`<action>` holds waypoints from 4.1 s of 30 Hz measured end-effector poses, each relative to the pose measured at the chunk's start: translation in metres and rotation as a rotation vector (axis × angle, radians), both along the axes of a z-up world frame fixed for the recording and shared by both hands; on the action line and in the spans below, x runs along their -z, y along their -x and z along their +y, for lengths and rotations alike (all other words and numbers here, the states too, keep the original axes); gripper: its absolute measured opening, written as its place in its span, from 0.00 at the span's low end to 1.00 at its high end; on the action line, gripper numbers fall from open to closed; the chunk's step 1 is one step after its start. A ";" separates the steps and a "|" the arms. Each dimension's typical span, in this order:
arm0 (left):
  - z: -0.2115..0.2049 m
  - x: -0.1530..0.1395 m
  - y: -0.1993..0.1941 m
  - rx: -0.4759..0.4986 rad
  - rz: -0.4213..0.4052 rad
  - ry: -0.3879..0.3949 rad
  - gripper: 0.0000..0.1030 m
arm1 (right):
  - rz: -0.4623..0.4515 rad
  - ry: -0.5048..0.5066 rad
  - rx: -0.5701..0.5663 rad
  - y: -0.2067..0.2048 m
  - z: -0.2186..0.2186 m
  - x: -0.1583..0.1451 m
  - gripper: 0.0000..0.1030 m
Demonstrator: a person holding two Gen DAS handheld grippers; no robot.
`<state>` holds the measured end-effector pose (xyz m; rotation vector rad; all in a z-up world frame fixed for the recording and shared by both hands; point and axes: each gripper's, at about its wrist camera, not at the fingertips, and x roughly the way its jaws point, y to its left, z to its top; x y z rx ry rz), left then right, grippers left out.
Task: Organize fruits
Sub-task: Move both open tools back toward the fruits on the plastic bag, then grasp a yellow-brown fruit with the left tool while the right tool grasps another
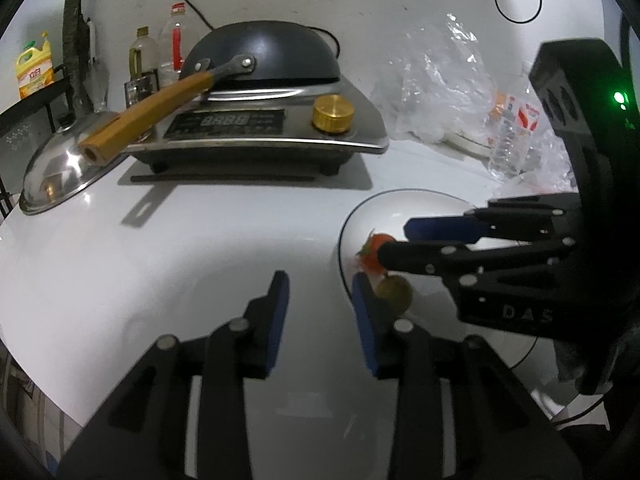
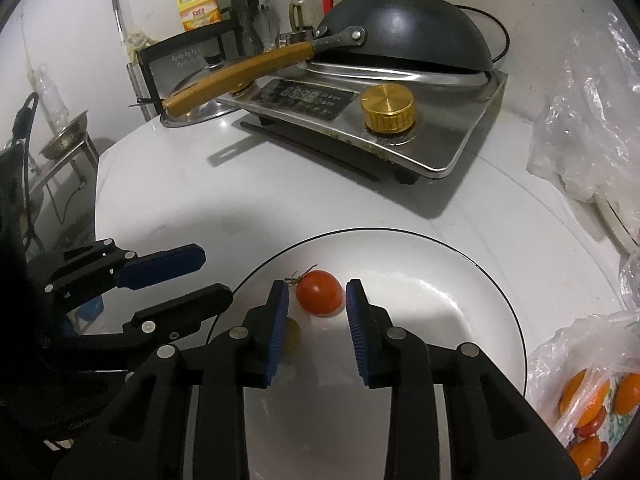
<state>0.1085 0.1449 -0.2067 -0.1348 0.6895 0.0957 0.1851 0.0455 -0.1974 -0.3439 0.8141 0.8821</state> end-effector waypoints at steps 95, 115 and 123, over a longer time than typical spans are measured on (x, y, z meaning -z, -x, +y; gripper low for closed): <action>-0.220 -0.030 -0.006 0.261 0.050 -0.133 0.47 | -0.036 -0.083 0.339 0.043 -0.270 -0.005 0.32; -0.247 -0.024 -0.030 0.283 0.085 -0.150 0.47 | 0.022 -0.069 0.295 0.028 -0.277 0.018 0.26; -0.267 -0.019 -0.048 0.294 0.113 -0.140 0.47 | 0.017 -0.092 0.277 0.023 -0.294 0.006 0.26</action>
